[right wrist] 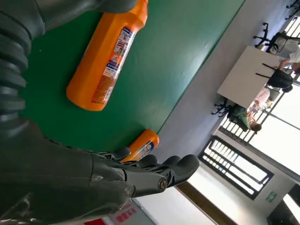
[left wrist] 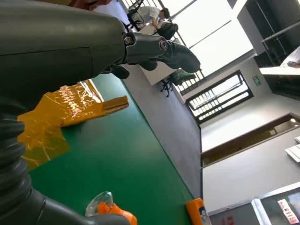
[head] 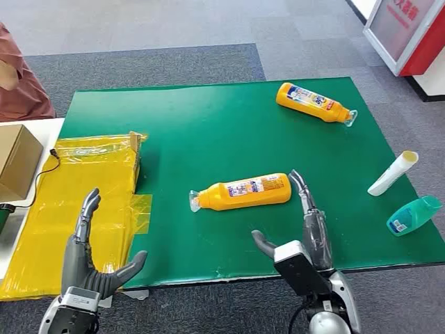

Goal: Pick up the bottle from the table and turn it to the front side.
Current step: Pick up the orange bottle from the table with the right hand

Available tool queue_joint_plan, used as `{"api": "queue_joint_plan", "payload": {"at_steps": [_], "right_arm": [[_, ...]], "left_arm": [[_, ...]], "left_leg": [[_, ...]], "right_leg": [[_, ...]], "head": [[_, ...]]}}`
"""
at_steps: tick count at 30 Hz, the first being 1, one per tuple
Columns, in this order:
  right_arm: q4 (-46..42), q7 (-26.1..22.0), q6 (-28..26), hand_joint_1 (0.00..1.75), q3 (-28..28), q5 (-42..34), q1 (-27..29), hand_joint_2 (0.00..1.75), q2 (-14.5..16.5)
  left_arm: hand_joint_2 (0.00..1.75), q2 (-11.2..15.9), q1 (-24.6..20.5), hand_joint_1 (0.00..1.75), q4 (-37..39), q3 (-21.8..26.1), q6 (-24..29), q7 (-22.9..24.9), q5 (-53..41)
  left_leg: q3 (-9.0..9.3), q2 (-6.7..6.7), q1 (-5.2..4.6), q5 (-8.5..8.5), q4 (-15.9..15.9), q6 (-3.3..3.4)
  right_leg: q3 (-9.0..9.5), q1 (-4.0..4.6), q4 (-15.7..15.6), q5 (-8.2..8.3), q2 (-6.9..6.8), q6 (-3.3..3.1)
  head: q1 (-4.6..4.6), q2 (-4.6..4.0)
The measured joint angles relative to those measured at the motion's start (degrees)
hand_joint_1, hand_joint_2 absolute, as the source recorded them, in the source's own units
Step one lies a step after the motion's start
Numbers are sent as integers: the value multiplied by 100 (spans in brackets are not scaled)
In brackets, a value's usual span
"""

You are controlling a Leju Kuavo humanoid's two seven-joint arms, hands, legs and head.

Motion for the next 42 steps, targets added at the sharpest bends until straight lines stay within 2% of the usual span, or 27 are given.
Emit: {"api": "queue_joint_plan", "payload": {"at_steps": [3, 7, 14, 20, 33, 42], "right_arm": [[26, 176, 115, 0, 0, 195, -33, 175, 1], [250, 720, 563, 0, 20, 779, -226, 175, -28], [1322, 1342, 959, 0, 315, 1625, -988, 175, -86], [2358, 1508, 1079, 0, 628, 1764, -1712, 175, -75], [3880, 1643, 1103, 0, 872, 1950, -2658, 175, 62], [4193, 1767, 1025, 0, 888, 2200, -2986, 175, 97]], "left_arm": [[175, 0, -3, 0, 0, -1, -36, 8, -10], [175, -3, -69, 0, 0, -3, -160, 27, -21], [175, -27, -475, 0, 37, -116, -528, 81, 52], [175, -48, -889, 0, 190, -414, -676, 135, 74], [175, -50, -1489, 0, 484, -943, -963, 155, 354], [175, -52, -1573, 0, 616, -1070, -1097, 153, 596]], "left_leg": [[0, 0, 0, 0, 0, 0], [0, 0, 0, 2, 0, 0], [1, 0, 0, 13, 0, 2], [0, 0, 0, 19, 1, 6], [-2, 0, 0, 21, 1, 8], [-2, 0, -1, 22, 2, 7]], "right_leg": [[0, 0, 0, 0, 0, 0], [0, 0, 0, 1, 0, 0], [1, 0, 0, 10, 0, 2], [2, 0, 1, 14, -1, 4], [1, 0, 1, 15, -2, 5], [-1, 0, 1, 16, -2, 4]], "head": [[0, 0], [0, 0], [-1, 0], [-1, 0], [-1, 0], [0, 0]]}}
